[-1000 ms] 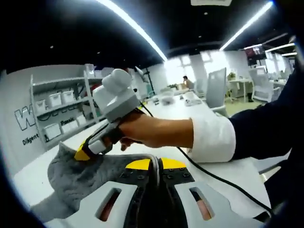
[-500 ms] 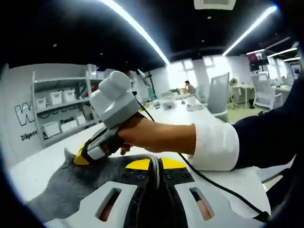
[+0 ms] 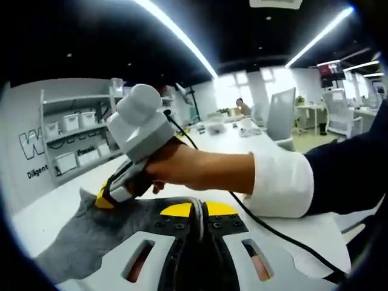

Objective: Open the folded towel by lifting each exposed corner and separating the folded layers until the towel lies flat within the target outline without major curled edges

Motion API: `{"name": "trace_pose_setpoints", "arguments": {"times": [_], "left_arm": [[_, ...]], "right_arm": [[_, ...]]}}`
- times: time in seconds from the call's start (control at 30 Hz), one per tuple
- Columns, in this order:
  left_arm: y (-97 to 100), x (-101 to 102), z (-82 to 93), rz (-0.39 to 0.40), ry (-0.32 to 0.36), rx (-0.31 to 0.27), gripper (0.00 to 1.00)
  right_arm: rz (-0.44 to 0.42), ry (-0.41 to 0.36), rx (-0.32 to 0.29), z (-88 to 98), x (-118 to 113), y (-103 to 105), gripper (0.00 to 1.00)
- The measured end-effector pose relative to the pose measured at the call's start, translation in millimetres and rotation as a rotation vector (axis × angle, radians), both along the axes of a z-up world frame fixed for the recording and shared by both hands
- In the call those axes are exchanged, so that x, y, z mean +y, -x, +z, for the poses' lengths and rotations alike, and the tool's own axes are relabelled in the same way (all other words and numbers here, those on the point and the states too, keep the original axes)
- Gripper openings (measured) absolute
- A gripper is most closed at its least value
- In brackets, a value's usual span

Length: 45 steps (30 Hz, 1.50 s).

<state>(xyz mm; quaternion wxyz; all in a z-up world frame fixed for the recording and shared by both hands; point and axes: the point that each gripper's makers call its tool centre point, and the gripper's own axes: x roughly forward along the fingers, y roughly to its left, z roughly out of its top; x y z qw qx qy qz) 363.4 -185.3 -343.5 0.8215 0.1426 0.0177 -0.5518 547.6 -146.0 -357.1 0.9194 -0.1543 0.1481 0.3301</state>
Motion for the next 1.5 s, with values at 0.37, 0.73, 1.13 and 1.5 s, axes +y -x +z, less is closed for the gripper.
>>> {"name": "trace_pose_setpoints", "arguments": {"times": [0.37,0.73,1.13,1.5], "left_arm": [[-12.3,3.1,-10.8,0.024,-0.059,-0.014,0.06],[-13.9,1.9,-31.4,0.017,-0.105,0.047,0.07],[-2.1,3.3,-24.2,-0.078,-0.086,0.076,0.23],[1.9,23.0,-9.6,-0.131,-0.029,0.153,0.29]], "right_arm": [[-0.06,0.048,0.091,-33.4,-17.1,-5.0,0.0],[-0.085,0.083,0.146,-54.8,-23.0,2.1,0.0],[-0.055,0.044,0.151,-48.0,-21.7,18.3,0.02],[-0.078,-0.018,0.102,-26.1,-28.7,25.5,0.04]]}}
